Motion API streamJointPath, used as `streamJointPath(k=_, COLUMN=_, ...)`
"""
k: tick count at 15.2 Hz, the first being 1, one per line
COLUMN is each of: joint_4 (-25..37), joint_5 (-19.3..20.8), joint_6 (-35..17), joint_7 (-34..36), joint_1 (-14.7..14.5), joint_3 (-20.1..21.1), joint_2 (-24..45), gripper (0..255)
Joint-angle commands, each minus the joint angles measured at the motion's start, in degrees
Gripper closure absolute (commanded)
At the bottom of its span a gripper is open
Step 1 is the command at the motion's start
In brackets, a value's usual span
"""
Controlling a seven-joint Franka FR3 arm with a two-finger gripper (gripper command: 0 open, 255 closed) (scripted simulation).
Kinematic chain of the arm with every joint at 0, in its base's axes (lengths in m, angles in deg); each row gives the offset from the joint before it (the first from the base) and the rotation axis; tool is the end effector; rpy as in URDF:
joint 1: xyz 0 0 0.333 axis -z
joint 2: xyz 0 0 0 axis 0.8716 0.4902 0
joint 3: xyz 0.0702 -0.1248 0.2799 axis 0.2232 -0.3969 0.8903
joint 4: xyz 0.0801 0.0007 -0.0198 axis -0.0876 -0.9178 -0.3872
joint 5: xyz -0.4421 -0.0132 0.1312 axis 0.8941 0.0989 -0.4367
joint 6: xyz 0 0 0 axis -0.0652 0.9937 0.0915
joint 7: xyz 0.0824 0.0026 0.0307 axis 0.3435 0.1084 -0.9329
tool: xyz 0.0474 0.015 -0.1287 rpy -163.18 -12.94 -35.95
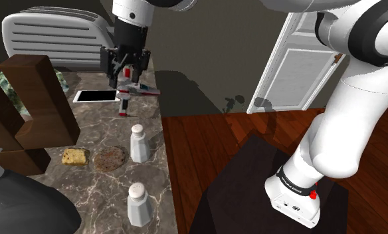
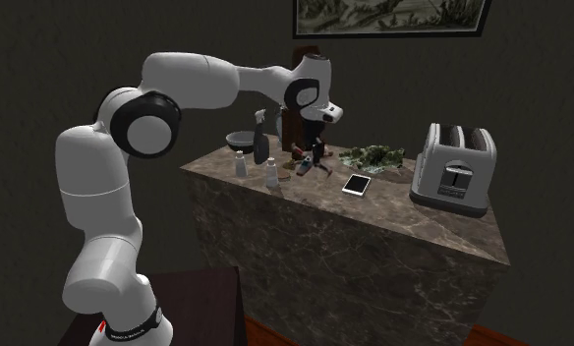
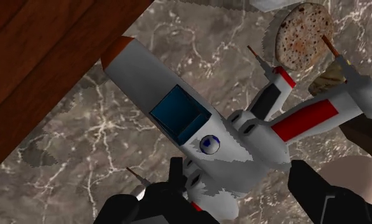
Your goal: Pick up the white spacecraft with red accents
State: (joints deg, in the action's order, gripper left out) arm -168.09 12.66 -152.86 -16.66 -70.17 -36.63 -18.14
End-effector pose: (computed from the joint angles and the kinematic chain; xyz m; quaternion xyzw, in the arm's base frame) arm 0.5986 0.3603 0.5176 -0.9898 -0.0752 -0.0381 0.1152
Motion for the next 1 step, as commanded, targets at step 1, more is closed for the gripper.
streamJointPath(k=1, joint_4=0.4, joint_5=0.0, joint_6=0.4, joint_7=0.1, joint_1=0.0, joint_3=0.0, joint_2=0.0, gripper=255)
